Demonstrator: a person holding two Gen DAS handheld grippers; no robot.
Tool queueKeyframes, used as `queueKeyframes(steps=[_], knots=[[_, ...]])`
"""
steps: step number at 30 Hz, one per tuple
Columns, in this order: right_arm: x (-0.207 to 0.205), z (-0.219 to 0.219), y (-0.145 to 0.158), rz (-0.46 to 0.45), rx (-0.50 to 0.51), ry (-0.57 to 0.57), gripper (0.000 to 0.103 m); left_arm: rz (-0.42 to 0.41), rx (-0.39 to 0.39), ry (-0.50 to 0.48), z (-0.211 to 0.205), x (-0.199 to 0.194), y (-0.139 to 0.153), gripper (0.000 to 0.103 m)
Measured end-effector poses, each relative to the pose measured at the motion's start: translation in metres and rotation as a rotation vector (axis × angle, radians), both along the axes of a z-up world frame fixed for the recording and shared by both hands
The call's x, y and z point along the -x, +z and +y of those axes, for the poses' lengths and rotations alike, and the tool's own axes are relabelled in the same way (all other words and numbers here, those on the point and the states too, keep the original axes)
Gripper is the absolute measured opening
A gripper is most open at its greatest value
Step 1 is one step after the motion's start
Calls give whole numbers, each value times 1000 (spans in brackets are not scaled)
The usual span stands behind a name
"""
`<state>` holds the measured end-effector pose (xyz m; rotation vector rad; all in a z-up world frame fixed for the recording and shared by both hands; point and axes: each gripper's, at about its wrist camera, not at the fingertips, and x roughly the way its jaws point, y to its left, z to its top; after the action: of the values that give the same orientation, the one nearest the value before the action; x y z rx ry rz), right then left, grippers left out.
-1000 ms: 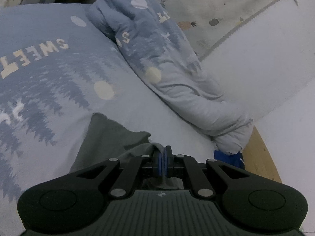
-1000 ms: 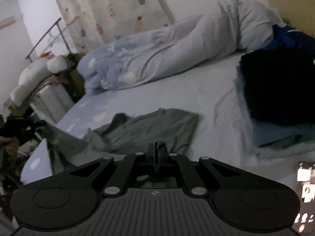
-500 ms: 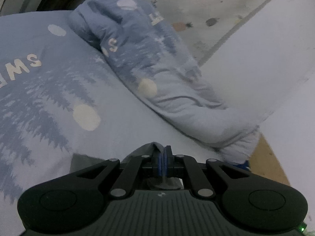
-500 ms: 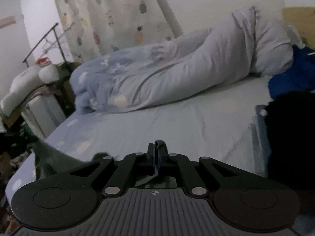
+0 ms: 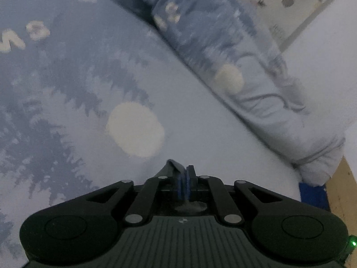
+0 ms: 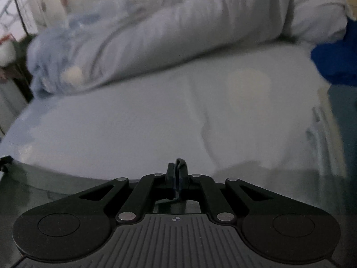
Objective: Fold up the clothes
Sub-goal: 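Lower the folded shirt onto the bed and open both grippers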
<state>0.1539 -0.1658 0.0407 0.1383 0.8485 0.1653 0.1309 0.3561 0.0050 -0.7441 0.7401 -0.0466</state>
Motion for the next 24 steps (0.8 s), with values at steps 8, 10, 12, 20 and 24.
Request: queueKeyframes(steps=[8, 10, 12, 20, 24], knots=[[34, 28, 31, -133, 218, 43, 53, -240, -18, 42, 13, 56, 44, 103], [54, 47, 43, -180, 227, 123, 67, -238, -113, 35, 3, 77, 59, 103], [72, 69, 53, -223, 223, 180, 70, -241, -220, 20, -10, 102, 69, 103], [115, 183, 37, -255, 315, 603, 71, -237, -338, -60, -77, 190, 51, 99], [106, 258, 12, -240, 366, 741, 69, -95, -413, -115, -101, 179, 29, 51]])
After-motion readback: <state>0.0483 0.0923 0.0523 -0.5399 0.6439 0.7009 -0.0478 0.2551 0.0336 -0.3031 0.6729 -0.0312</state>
